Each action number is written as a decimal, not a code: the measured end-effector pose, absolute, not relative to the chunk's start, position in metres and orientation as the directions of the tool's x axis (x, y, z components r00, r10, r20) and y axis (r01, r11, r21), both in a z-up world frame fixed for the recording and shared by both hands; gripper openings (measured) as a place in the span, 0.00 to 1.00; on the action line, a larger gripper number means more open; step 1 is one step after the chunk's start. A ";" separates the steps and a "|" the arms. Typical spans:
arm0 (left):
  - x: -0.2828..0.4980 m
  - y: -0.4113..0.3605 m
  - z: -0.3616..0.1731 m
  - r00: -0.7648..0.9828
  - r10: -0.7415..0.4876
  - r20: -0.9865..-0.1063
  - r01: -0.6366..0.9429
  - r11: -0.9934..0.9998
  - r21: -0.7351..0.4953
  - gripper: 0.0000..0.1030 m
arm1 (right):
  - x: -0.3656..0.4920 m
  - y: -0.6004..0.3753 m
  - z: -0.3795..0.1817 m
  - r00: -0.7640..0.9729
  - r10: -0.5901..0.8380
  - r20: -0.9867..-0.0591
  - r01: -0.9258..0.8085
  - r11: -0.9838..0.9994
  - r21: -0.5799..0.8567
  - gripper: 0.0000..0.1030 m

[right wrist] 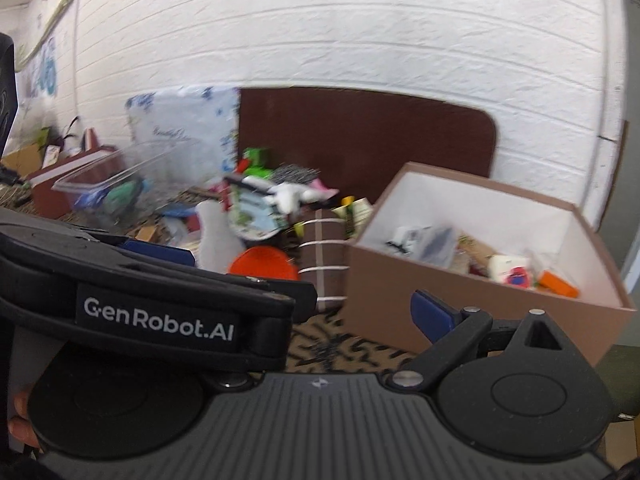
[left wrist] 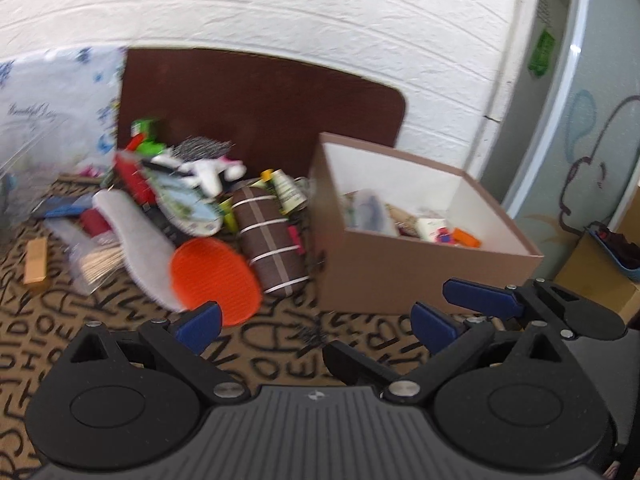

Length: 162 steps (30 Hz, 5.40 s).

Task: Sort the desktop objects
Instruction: 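Grasp the grey insole with the left tool while the right grasps the orange brush, then lift the insole and orange brush and carry them over the box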

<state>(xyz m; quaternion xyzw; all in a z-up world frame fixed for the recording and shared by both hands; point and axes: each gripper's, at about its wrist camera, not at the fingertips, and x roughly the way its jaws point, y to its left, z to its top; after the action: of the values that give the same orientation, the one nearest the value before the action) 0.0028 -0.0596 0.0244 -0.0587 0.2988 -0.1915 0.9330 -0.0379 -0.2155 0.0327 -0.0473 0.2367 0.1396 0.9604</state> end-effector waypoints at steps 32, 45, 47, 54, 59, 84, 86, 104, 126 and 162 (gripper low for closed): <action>0.144 0.039 -0.060 0.712 -0.250 -0.656 0.000 0.935 -0.356 0.90 | 0.092 -0.139 -0.058 0.699 0.298 -0.650 -0.402 0.915 -0.013 0.93; 0.174 0.042 -0.076 0.702 -0.319 -0.637 0.002 0.895 -0.446 0.52 | 0.125 -0.141 -0.080 0.686 0.326 -0.650 -0.402 0.915 0.033 0.91; 0.176 0.043 -0.077 0.701 -0.343 -0.626 0.011 0.882 -0.471 0.43 | 0.124 -0.141 -0.081 0.706 0.300 -0.642 -0.389 0.921 0.003 0.77; 0.161 0.043 -0.070 0.716 -0.344 -0.607 0.030 0.884 -0.466 0.14 | 0.118 -0.144 -0.075 0.688 0.322 -0.651 -0.411 0.912 0.018 0.75; 0.135 0.047 -0.064 0.698 -0.382 -0.606 0.071 0.879 -0.472 0.01 | 0.093 -0.146 -0.067 0.653 0.357 -0.668 -0.438 0.897 0.052 0.75; 0.032 0.061 -0.079 0.626 -0.395 -0.672 0.062 0.885 -0.462 0.45 | -0.050 -0.191 -0.063 0.585 0.351 -0.731 -0.444 0.893 0.074 0.87; 0.036 0.065 -0.080 0.634 -0.408 -0.657 0.043 0.867 -0.497 0.51 | -0.048 -0.190 -0.063 0.587 0.354 -0.729 -0.450 0.890 0.070 0.88; 0.052 0.060 -0.082 0.640 -0.367 -0.675 0.023 0.887 -0.461 0.12 | -0.013 -0.176 -0.073 0.578 0.353 -0.736 -0.439 0.894 0.083 0.93; 0.028 0.045 -0.052 0.672 -0.409 -0.617 0.125 0.884 -0.450 0.00 | -0.030 -0.192 -0.057 0.628 0.383 -0.678 -0.424 0.898 0.116 0.86; 0.156 -0.179 0.079 0.575 -0.646 -0.502 0.574 0.756 -0.316 0.00 | 0.041 -0.362 0.072 0.922 0.070 -0.380 -0.085 0.996 -0.023 0.84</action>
<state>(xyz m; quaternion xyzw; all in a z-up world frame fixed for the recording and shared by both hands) 0.1563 -0.1786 0.0792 -0.0590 0.3066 -0.3444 0.8854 0.0408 -0.3616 0.0722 -0.0196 0.1930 0.0395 0.9802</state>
